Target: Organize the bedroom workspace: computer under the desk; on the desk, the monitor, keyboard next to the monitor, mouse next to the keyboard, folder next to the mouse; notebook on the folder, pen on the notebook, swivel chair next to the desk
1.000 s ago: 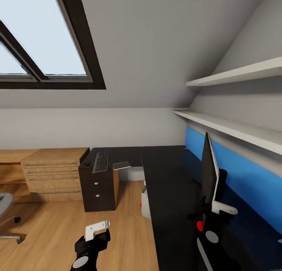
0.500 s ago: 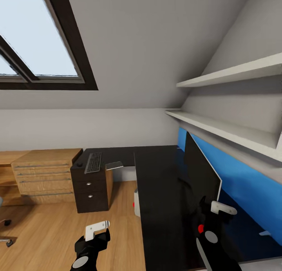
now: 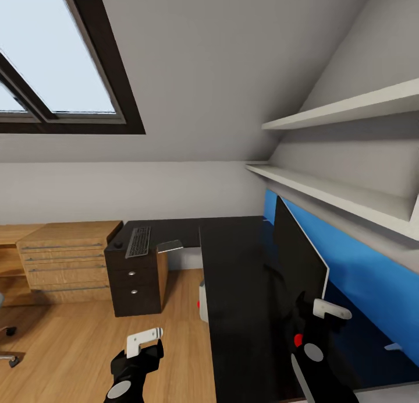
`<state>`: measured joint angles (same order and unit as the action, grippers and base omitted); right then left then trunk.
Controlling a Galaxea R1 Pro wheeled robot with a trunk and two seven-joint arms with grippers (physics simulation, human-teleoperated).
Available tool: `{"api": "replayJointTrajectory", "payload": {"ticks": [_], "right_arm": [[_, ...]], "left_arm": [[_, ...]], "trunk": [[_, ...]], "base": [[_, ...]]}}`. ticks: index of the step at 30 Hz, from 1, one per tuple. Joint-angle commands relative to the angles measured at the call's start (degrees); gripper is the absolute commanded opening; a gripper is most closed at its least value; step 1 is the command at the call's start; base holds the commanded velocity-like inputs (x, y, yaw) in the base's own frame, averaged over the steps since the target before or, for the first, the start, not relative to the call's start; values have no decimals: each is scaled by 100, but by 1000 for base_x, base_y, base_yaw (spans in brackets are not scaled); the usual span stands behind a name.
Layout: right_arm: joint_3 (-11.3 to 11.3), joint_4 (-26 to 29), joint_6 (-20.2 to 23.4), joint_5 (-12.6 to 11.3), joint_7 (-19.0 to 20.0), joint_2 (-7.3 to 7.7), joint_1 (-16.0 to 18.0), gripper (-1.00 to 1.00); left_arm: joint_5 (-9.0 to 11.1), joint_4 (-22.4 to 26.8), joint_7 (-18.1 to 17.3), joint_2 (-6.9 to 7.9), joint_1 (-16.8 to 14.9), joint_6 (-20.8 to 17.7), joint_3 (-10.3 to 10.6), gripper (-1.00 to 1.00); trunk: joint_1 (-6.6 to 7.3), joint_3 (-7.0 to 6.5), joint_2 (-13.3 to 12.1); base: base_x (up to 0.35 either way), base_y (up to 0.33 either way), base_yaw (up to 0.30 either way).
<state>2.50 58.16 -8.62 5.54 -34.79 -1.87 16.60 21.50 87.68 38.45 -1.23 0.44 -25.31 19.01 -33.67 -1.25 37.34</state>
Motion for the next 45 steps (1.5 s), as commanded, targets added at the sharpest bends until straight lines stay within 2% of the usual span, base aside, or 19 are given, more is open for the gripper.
{"api": "replayJointTrajectory", "payload": {"ticks": [1,7,13,20,21,23,27,32,45], "right_arm": [[14,-6,1,52,-11,-6,1,100],[14,-6,1,52,-12,-4,1,100],[16,-6,4,52,-15,2,1,100],[14,-2,15,52,-18,8,1,100],[14,-3,16,52,-19,6,1,100],[14,-5,9,52,-15,0,1,100],[4,-12,2,52,-8,-11,1,100],[-3,-36,1,59,-1,-14,1,100],[-4,-50,1,61,7,-15,1,100]], "left_arm": [[41,11,39,1,0,-11,5,100],[38,95,47,10,8,75,2,100],[32,444,49,25,294,413,-2,100],[30,509,48,27,372,444,-18,100],[31,510,48,27,375,441,-51,100],[40,512,44,22,377,429,-280,100],[45,513,44,19,378,425,-444,100],[47,513,45,18,378,429,-500,100],[47,513,48,18,378,431,-495,100]], "trunk": [[-2,-1,1],[-2,-1,1],[-2,-1,1],[-2,-1,1],[-2,-1,1],[-2,-1,1],[-2,-1,1],[-2,-1,1],[-2,-1,1]], "base": [[0,0,0],[0,0,0],[0,0,0],[0,0,0],[0,0,0],[0,0,0],[0,-72,0],[0,-217,0],[0,-100,0]]}}
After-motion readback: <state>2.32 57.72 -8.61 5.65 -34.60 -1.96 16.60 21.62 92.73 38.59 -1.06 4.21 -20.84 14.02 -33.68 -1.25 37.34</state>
